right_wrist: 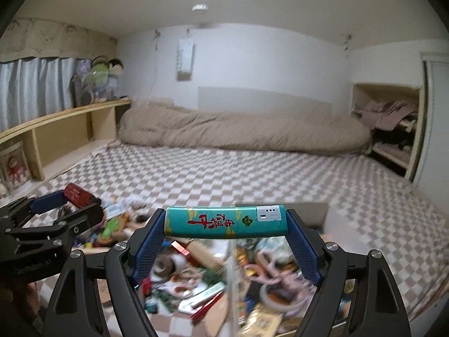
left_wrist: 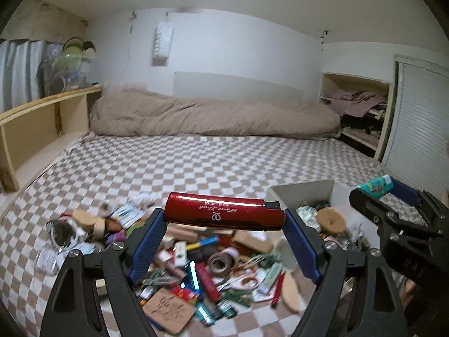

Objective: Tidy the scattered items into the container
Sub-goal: 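Carry the red and teal lighters over the white box with both grippers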

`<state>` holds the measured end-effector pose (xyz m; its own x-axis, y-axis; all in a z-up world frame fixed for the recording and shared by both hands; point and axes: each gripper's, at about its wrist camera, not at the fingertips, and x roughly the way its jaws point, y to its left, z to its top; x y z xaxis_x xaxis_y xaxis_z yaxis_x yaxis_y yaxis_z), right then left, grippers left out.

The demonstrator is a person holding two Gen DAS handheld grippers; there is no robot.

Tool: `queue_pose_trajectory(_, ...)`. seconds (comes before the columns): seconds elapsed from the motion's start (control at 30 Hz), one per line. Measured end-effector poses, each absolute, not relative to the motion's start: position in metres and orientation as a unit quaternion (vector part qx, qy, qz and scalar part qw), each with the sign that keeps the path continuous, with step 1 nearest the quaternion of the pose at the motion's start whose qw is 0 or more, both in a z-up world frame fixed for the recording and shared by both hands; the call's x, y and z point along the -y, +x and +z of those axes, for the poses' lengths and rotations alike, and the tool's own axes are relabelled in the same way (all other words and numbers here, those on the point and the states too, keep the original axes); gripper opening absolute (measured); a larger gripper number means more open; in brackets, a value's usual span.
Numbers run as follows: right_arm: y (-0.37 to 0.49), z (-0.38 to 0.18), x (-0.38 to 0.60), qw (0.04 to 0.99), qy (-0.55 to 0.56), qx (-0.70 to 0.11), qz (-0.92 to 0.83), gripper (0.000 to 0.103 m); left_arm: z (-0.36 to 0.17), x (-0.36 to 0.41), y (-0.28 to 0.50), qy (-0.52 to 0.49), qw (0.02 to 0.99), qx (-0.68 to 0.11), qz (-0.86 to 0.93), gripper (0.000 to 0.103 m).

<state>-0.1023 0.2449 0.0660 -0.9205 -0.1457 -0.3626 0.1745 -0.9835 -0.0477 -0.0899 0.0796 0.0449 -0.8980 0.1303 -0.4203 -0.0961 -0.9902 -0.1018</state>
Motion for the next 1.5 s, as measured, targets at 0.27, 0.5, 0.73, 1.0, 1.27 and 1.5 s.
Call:
queue_pose_trajectory(0.27, -0.112, 0.093, -0.294, 0.038, 0.152, -0.041, -0.987, 0.083, 0.07, -0.122, -0.103, -0.195, 0.099, 0.029, 0.975, 0.084)
queue_pose_trajectory(0.5, -0.124, 0.093, -0.338, 0.01, 0.16, -0.027, -0.987, 0.083, 0.073, -0.157, -0.112, -0.193, 0.13, 0.025, 0.972, 0.084)
queue_pose_trajectory(0.73, -0.141, 0.069, -0.37, 0.012, 0.215, -0.005, -0.976, 0.083, 0.061, -0.194, -0.124, -0.212, 0.16, 0.01, 0.964, 0.084)
queue_pose_trajectory(1.0, -0.168, 0.026, -0.384, 0.018, 0.296, -0.015, -0.955, 0.083, 0.041, -0.221, -0.14, -0.25, 0.177, 0.012, 0.952, 0.084)
queue_pose_trajectory(1.27, -0.185, -0.015, -0.371, 0.097, 0.386, -0.059, -0.916, 0.083, 0.03, -0.231, -0.148, -0.27, 0.183, 0.003, 0.945, 0.084)
queue_pose_trajectory(1.5, -0.199, -0.034, -0.358, 0.167, 0.45, -0.178, -0.859, 0.083, 0.023, -0.234, -0.152, -0.278, 0.182, -0.008, 0.943, 0.084)
